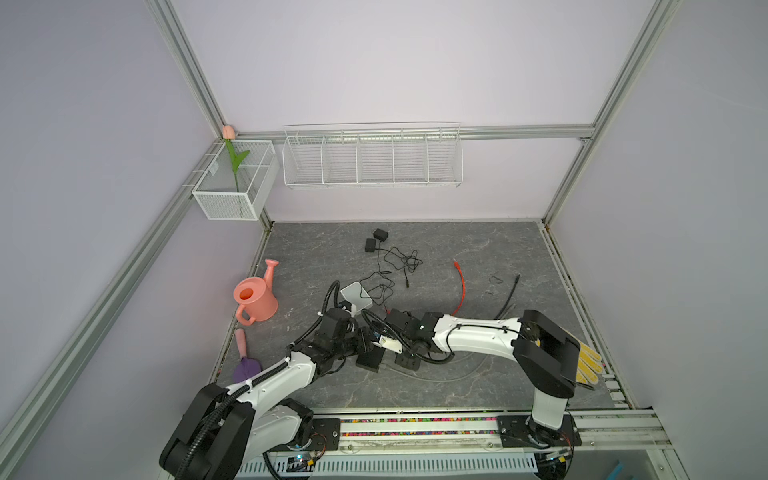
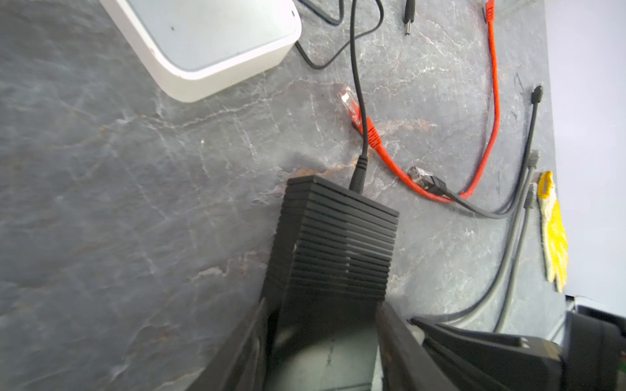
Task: Insert the plug into the switch port
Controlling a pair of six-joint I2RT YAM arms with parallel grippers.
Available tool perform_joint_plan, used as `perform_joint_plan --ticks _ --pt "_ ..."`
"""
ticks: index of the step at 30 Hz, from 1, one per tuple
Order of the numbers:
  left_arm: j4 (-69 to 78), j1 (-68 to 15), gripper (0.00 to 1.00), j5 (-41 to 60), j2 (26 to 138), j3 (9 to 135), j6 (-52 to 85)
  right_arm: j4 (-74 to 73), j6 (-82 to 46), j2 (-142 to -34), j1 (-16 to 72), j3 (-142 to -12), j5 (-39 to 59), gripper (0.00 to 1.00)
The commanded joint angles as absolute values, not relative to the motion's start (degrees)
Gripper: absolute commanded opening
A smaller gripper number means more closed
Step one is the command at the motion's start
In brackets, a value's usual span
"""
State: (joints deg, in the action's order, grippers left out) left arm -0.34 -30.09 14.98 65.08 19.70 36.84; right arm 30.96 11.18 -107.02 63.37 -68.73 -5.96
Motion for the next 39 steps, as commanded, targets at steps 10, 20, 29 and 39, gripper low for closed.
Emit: perform_joint_plan --ticks 10,20,29,39 --pt "3.84 -29.01 0.51 22.3 68.72 18.06 36.51 31.68 11.67 -109.45 64.34 -72.13 -3.99 0.07" --pt "3.99 -28.56 0.49 24.43 72.15 18.72 35.51 32.69 11.51 -110.83 64.33 -72.15 -5.62 0.07" --pt "3.91 -28.57 0.47 25.8 71.67 18.22 35.11 33.88 11.76 -113.08 64.28 -75.57 -5.75 0.07" --pt "3.79 -28.56 0.45 26.49 69.97 16.57 34.67 34.03 10.56 -114.12 62.84 -78.12 -3.76 0.07"
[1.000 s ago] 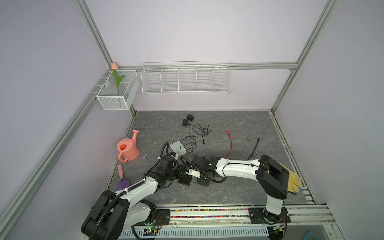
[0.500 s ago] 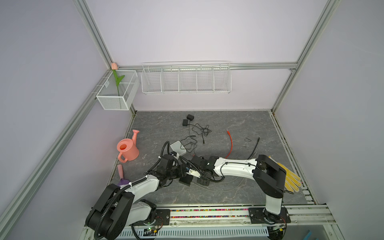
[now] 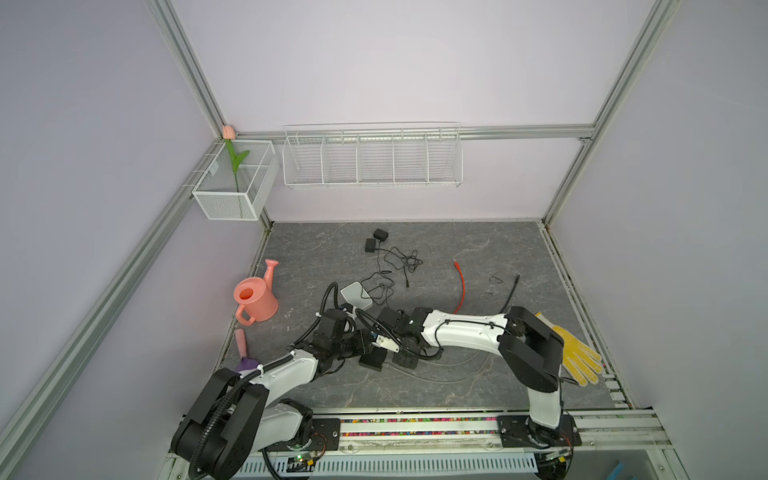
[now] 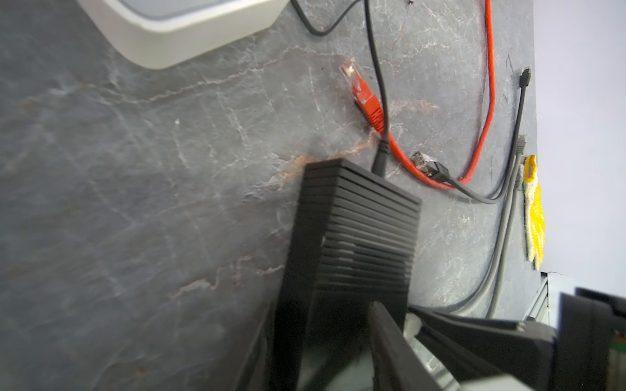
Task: Insert the plug into the switch port
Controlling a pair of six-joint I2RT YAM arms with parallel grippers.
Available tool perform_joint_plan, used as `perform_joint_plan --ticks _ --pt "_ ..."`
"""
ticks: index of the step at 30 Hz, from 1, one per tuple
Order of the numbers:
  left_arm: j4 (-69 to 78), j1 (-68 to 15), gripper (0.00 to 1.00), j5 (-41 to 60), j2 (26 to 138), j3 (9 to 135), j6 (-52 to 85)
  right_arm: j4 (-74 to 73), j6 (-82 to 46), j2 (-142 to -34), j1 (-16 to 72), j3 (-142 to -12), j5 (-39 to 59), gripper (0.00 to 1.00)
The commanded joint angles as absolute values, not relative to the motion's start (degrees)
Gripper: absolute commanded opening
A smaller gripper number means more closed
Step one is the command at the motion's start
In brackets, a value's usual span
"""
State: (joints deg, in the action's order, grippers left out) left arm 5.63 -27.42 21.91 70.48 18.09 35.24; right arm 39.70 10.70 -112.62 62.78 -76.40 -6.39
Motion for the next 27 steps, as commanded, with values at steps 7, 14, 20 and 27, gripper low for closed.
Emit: perform_joint_plan --ticks 7,14,20,27 --pt "4.12 -28.82 0.45 26.52 70.37 16.77 34.73 32.68 10.02 -113.06 62.97 -78.16 -0.82 0.07" --pt "4.32 -29.87 0.43 25.8 71.75 16.93 34.62 27.92 9.84 -108.8 62.88 -75.06 3.37 0.07" --pt "3.72 -30.36 0.43 25.11 71.9 16.71 34.45 26.74 10.04 -107.25 62.21 -73.49 3.36 0.07" --pt "2.08 -31.25 0.43 24.02 70.81 17.05 34.24 27.25 8.18 -108.79 60.75 -74.07 0.41 0.07"
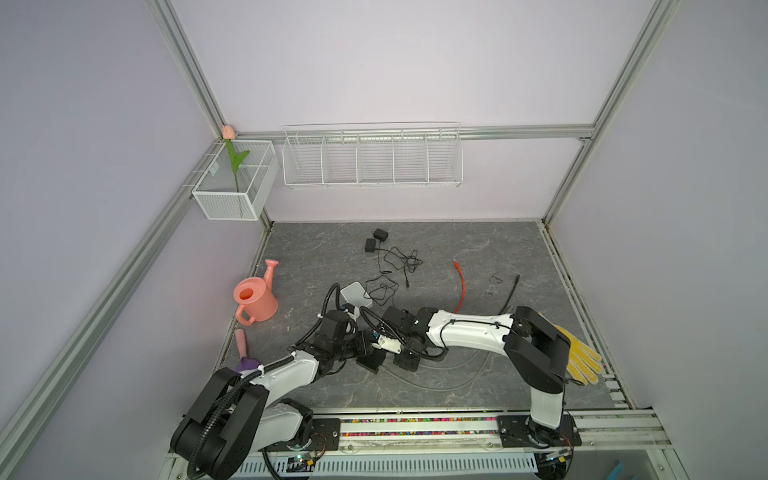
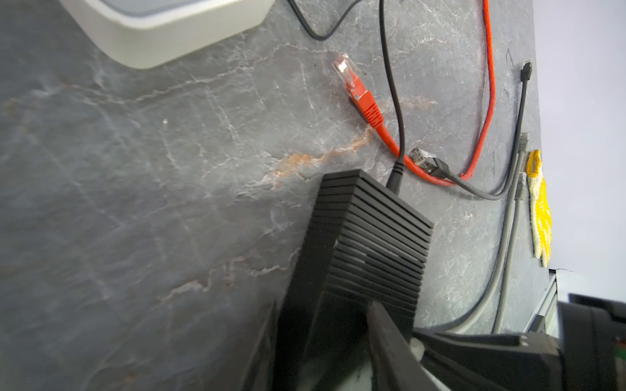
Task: Insert the plug into the switch port
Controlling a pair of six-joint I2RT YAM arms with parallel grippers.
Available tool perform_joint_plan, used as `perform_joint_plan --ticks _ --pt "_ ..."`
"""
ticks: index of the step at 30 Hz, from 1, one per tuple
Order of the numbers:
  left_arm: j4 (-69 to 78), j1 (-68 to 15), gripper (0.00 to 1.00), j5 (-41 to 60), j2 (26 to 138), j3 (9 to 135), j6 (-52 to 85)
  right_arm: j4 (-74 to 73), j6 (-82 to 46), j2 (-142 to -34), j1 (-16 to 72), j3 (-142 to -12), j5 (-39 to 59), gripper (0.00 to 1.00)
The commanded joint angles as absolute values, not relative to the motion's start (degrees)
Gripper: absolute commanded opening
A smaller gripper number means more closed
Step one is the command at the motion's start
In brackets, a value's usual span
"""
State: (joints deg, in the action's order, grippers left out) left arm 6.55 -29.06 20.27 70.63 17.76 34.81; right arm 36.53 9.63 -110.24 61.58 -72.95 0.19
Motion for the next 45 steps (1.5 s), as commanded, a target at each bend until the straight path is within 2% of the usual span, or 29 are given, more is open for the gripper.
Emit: perform_joint_plan --ticks 1,9,18,45 --pt "1.86 -31.42 0.43 23.66 70.74 17.02 34.04 27.93 7.52 -109.42 60.13 -74.66 -0.21 0.07" --pt "1.34 -32.17 0.42 22.56 70.44 17.14 34.19 28.0 4.19 -110.83 58.53 -76.03 -0.4 0.07" --pt "0.68 -32.26 0.41 20.95 68.38 16.5 34.87 25.15 2.35 -110.21 61.81 -74.4 3.19 0.07" --pt "-1.3 -32.26 0.41 15.93 63.06 15.21 36.99 20.21 -10.94 -105.37 66.35 -67.25 -2.09 0.07"
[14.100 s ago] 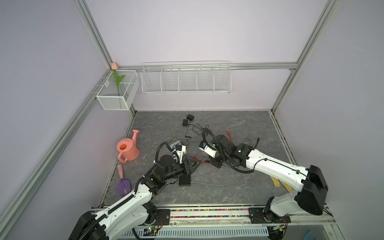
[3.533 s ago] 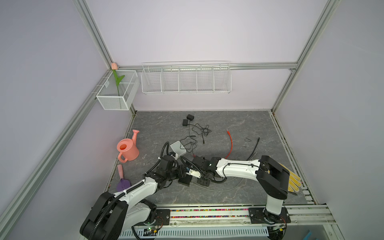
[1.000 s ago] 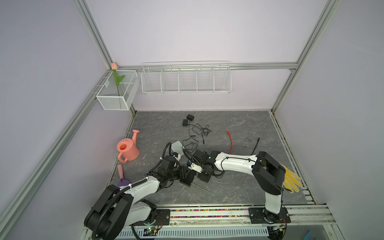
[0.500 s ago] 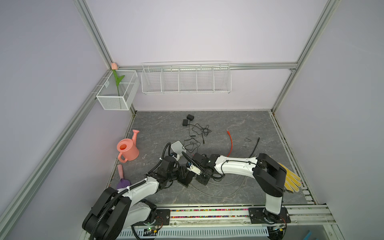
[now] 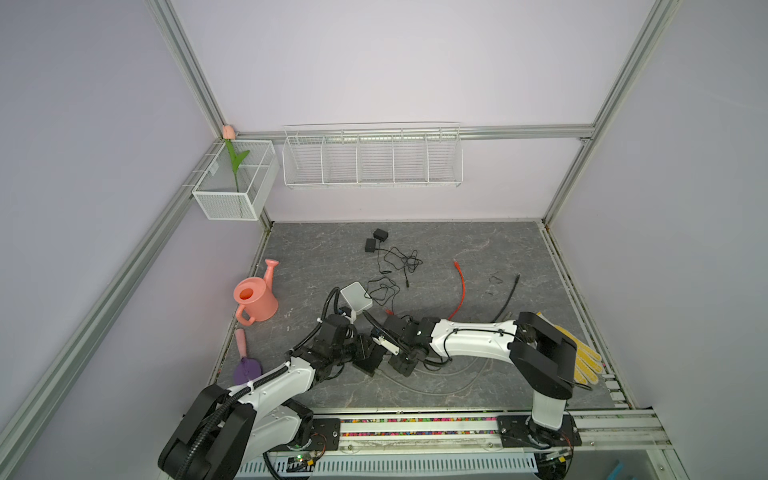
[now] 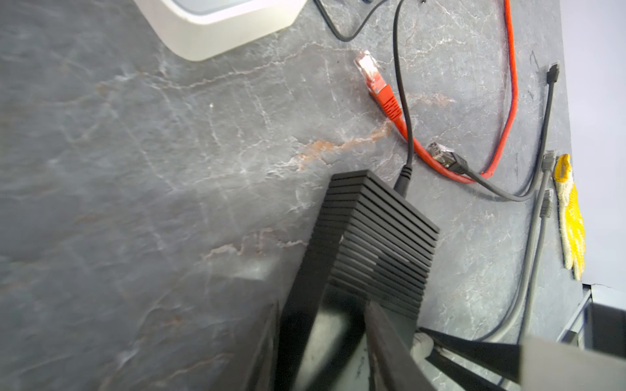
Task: Insert the plug into the switch port
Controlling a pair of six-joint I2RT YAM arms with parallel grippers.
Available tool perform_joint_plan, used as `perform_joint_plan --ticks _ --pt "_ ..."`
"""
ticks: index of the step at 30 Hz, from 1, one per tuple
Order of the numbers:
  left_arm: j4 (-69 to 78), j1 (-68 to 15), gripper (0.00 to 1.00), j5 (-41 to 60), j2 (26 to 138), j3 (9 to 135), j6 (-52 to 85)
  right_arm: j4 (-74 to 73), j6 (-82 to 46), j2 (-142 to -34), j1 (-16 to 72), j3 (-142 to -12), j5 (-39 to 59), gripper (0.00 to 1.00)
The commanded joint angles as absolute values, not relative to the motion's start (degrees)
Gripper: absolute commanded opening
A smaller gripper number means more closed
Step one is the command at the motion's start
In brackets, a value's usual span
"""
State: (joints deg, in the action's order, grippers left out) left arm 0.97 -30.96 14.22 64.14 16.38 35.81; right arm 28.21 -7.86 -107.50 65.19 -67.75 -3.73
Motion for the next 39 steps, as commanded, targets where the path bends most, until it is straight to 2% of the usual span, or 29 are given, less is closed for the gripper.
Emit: perform_joint_plan --ticks 1,22,39 --pt "-1.48 -32.26 0.41 15.5 62.5 15.05 37.19 20.43 -11.16 -105.09 66.29 -67.02 -2.43 0.07" --pt "-0.35 -32.27 0.4 15.68 58.49 13.31 38.64 15.87 -18.29 -101.64 66.45 -65.79 -0.48 0.07" --pt "0.69 -32.26 0.4 15.91 56.26 11.95 39.37 13.55 -19.35 -106.55 67.28 -64.07 2.26 0.07"
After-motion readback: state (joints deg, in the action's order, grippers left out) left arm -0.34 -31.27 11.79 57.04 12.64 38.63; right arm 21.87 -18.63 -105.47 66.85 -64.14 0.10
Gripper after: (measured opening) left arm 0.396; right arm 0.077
